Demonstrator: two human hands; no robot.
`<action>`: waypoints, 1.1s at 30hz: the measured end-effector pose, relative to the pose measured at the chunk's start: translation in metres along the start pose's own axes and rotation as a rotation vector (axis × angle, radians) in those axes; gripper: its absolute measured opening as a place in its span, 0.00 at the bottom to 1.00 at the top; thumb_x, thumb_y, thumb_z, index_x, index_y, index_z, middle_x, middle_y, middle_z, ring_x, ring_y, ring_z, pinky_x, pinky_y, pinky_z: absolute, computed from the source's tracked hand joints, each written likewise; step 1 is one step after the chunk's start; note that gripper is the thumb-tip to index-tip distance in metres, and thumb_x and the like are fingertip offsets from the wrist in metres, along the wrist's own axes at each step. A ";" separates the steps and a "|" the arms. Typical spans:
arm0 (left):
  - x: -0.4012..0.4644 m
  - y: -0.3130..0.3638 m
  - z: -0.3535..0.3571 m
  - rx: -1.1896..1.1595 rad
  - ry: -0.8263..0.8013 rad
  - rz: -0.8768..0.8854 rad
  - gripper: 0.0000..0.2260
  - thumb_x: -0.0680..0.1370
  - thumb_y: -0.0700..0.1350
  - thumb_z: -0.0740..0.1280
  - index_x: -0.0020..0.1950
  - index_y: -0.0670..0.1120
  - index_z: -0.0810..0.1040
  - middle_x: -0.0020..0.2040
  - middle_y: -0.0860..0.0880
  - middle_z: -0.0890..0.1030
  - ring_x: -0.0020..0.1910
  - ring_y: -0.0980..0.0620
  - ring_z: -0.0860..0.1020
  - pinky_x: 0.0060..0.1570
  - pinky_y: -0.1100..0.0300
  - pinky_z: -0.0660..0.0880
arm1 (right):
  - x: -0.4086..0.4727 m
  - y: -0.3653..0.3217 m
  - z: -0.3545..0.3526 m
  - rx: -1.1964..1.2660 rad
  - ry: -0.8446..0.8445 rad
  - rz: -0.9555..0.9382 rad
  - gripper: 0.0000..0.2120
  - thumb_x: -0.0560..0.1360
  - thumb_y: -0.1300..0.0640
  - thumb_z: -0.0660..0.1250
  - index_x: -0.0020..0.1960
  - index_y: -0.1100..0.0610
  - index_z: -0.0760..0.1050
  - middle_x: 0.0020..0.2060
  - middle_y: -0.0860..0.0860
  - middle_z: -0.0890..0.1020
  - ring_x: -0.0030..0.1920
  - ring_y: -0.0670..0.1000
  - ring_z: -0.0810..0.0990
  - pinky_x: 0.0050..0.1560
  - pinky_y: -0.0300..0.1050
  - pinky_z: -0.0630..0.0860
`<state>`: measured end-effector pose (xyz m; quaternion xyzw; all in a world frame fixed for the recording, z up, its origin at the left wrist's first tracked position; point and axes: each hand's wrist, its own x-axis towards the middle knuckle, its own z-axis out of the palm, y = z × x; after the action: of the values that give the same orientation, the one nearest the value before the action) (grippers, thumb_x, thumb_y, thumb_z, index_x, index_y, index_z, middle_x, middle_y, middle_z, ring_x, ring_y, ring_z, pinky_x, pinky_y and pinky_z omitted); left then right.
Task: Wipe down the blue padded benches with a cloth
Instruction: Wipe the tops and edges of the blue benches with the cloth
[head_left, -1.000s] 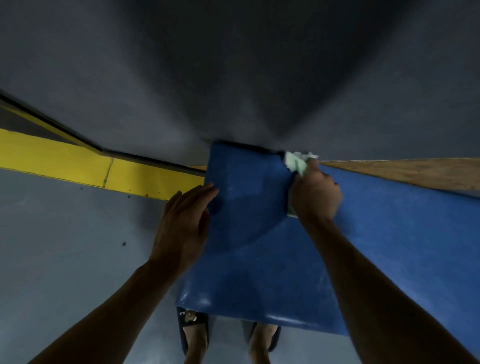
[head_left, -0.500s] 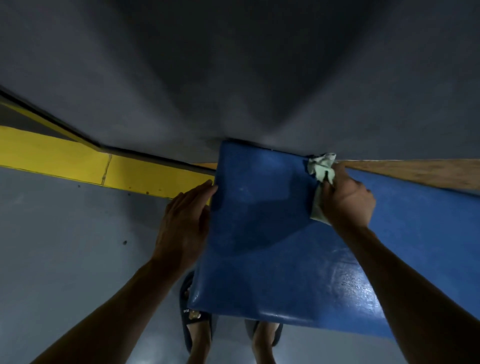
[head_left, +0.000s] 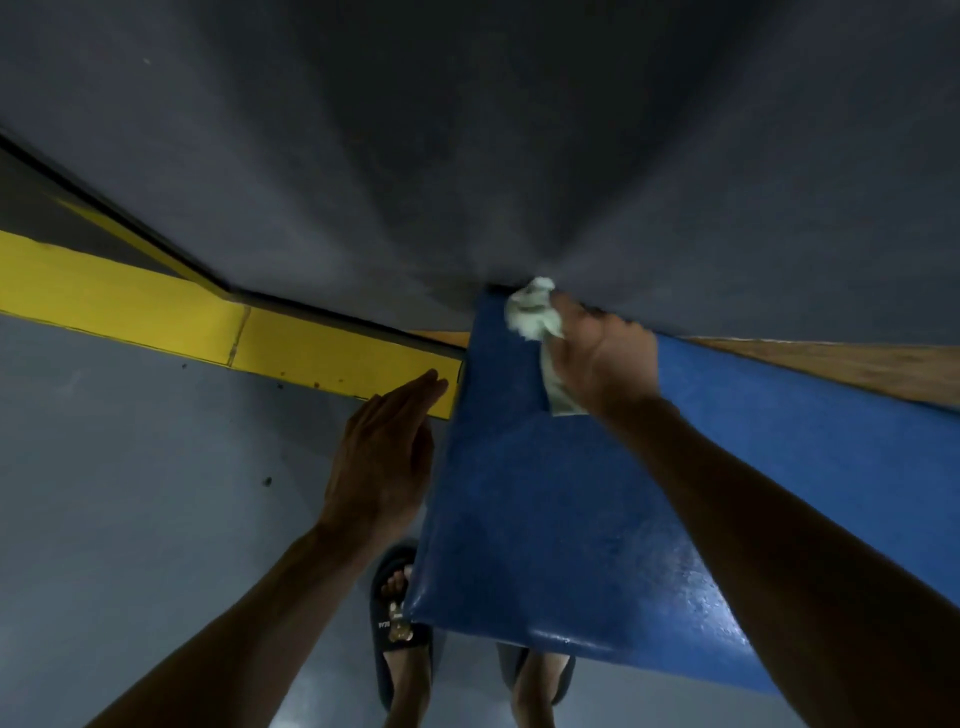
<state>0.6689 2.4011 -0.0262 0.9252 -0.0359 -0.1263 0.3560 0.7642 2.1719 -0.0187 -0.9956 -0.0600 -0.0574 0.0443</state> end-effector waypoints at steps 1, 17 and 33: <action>-0.001 0.000 0.000 0.004 0.004 0.007 0.21 0.81 0.42 0.55 0.74 0.47 0.71 0.73 0.50 0.72 0.71 0.51 0.71 0.70 0.52 0.66 | -0.005 0.014 -0.004 -0.029 -0.025 0.070 0.16 0.72 0.51 0.64 0.57 0.54 0.79 0.34 0.59 0.82 0.30 0.64 0.79 0.30 0.50 0.76; -0.007 -0.024 -0.017 0.029 0.017 -0.063 0.21 0.82 0.45 0.54 0.74 0.49 0.70 0.74 0.52 0.71 0.71 0.55 0.69 0.67 0.62 0.59 | 0.003 -0.079 0.010 0.077 0.015 0.111 0.11 0.75 0.53 0.68 0.55 0.57 0.79 0.33 0.54 0.82 0.28 0.53 0.80 0.32 0.36 0.68; -0.007 -0.024 -0.026 0.021 0.026 -0.068 0.19 0.83 0.41 0.56 0.74 0.49 0.71 0.73 0.52 0.72 0.70 0.54 0.70 0.68 0.60 0.61 | 0.011 -0.036 0.000 0.001 -0.045 -0.084 0.11 0.72 0.56 0.69 0.55 0.53 0.80 0.31 0.53 0.81 0.25 0.56 0.78 0.28 0.40 0.67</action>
<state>0.6681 2.4370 -0.0218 0.9311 -0.0009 -0.1260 0.3423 0.7706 2.2091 -0.0146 -0.9932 -0.1027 -0.0367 0.0410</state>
